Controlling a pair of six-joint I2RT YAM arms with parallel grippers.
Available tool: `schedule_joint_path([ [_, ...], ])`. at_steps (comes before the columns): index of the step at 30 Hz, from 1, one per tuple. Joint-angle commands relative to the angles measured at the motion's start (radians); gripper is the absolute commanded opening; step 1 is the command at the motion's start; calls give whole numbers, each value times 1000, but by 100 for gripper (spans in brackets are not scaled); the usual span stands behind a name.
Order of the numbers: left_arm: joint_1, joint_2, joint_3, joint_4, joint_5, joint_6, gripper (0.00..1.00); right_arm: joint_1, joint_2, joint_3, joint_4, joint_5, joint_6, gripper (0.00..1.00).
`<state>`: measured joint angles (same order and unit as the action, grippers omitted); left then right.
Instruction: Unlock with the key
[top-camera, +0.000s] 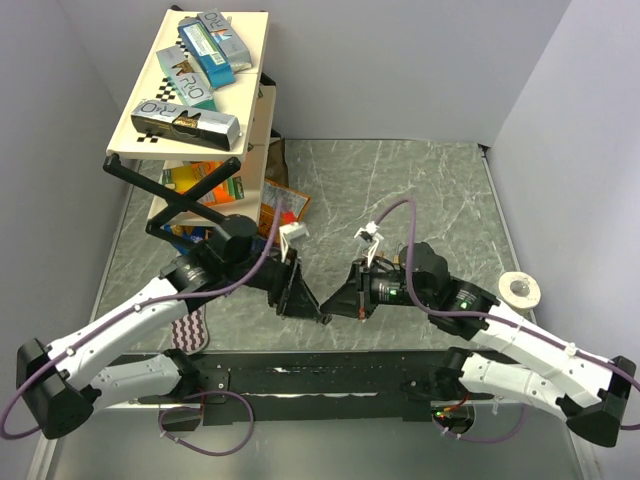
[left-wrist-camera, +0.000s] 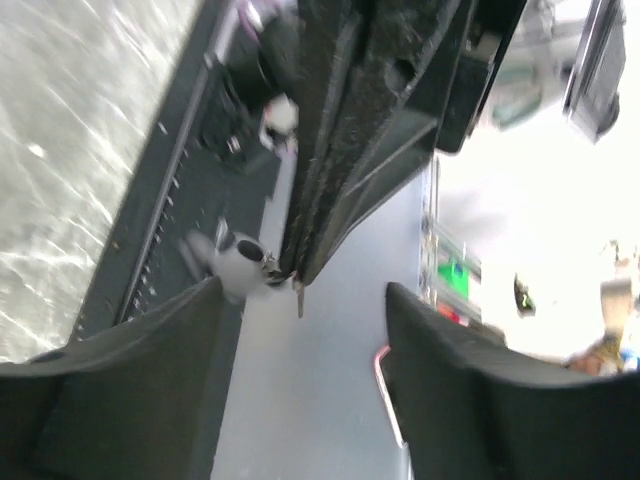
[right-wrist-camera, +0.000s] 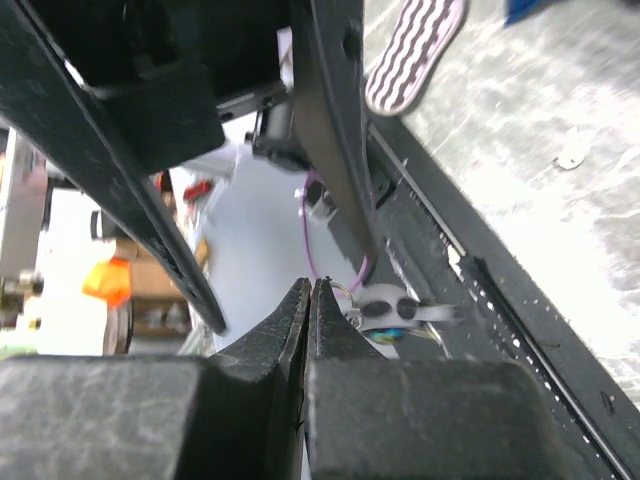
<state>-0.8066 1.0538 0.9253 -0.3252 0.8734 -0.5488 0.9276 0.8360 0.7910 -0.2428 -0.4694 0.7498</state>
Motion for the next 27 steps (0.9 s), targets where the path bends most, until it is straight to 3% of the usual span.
schedule_joint_path([
  [1,64,-63,-14,124,-48,-56,76,11,-66,-4,40,146,58,0],
  [3,79,-89,-16,132,-77,-80,77,11,-77,-10,78,218,72,0],
  [7,89,-121,0,155,-270,-169,76,13,-81,-10,175,311,108,0],
  [12,92,-173,-8,248,-407,-385,71,13,-45,45,238,394,108,0],
  [20,93,-209,-66,315,-439,-563,61,11,5,79,319,460,114,0],
  [27,95,-201,-54,256,-470,-566,63,11,24,94,352,465,114,0],
])
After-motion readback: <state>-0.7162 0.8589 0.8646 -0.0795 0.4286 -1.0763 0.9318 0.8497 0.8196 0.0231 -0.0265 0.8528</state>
